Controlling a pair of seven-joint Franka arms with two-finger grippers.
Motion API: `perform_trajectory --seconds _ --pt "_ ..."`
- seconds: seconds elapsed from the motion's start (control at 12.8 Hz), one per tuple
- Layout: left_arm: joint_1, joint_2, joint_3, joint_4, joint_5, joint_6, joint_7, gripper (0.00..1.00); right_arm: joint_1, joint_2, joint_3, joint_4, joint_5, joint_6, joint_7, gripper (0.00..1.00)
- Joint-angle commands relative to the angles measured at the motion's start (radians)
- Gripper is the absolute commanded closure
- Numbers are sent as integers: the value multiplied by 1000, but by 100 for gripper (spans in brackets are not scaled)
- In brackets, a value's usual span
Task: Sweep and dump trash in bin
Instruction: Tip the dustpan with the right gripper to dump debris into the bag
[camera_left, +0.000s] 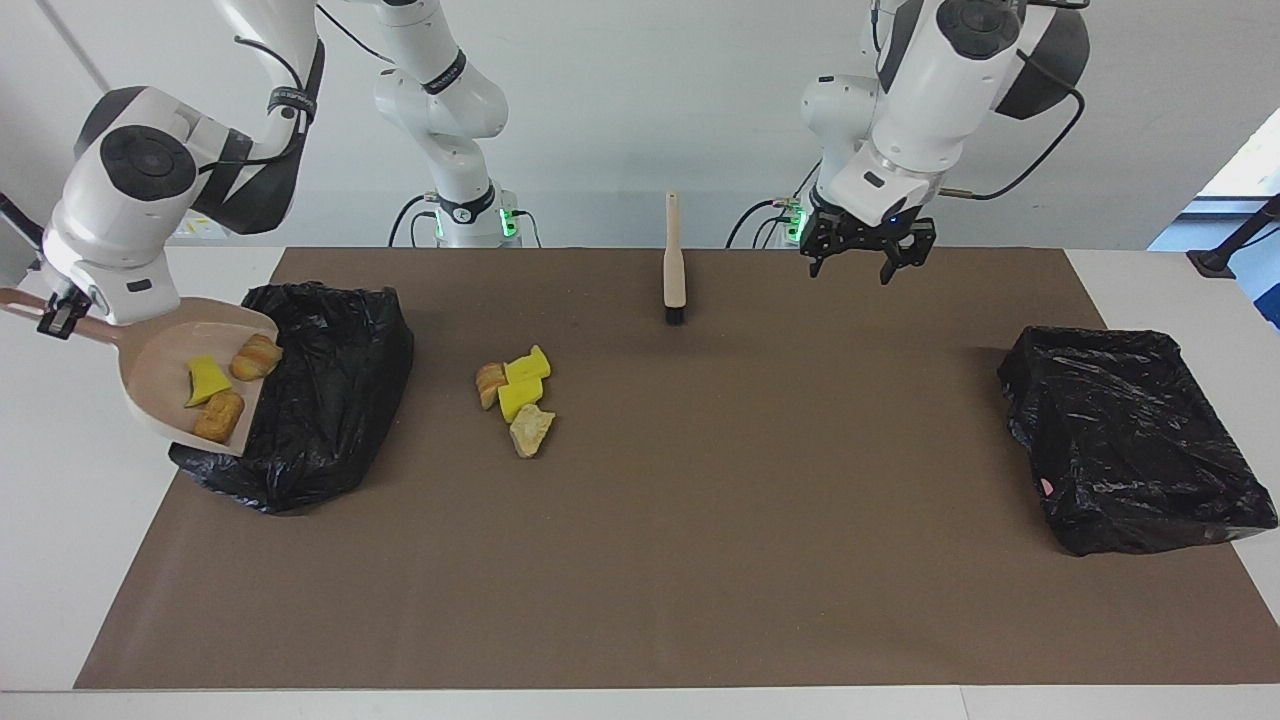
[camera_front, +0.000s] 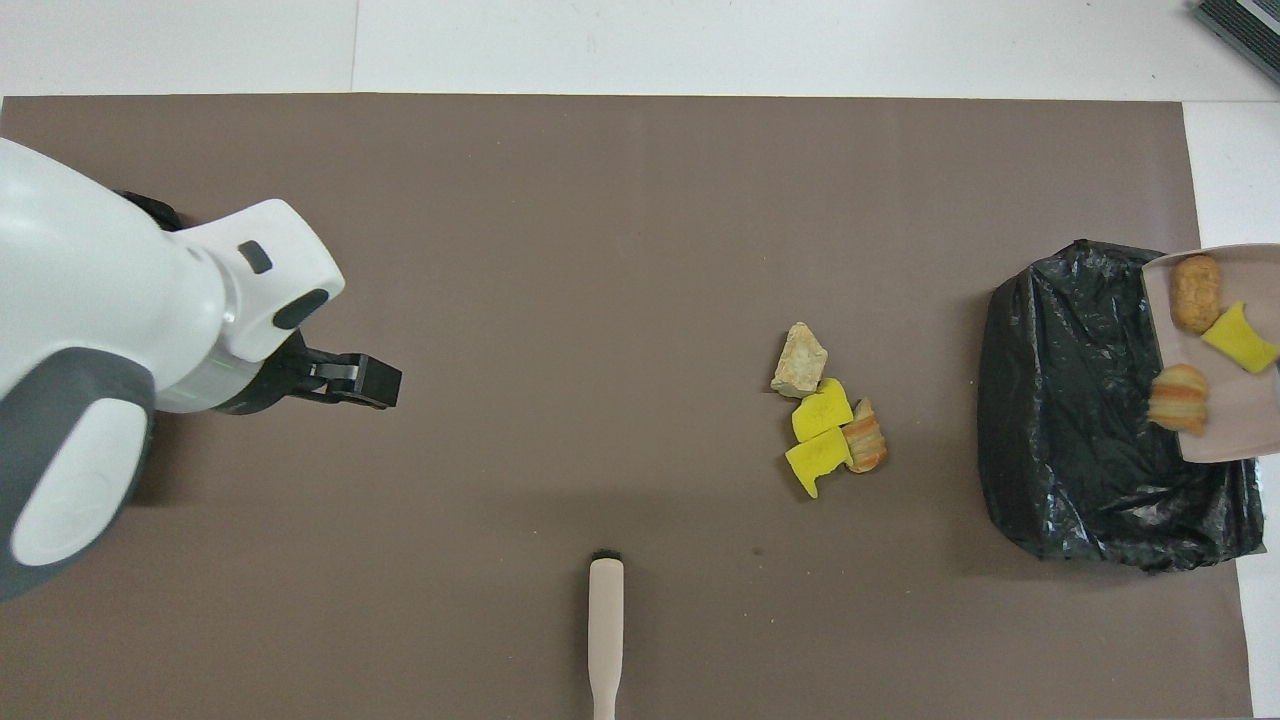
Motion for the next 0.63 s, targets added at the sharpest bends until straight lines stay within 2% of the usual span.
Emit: perform_trajectory --seconds 0.0,0.16,0.55 --pt "40 15 54 98 20 -85 44 0 24 -20 3 -18 -74 -15 31 100" --pt "86 17 51 138 20 -117 81 0 52 -25 3 -19 -94 -60 43 100" --pt "102 29 40 172 48 -159 150 0 117 -75 5 -85 -190 -108 114 100"
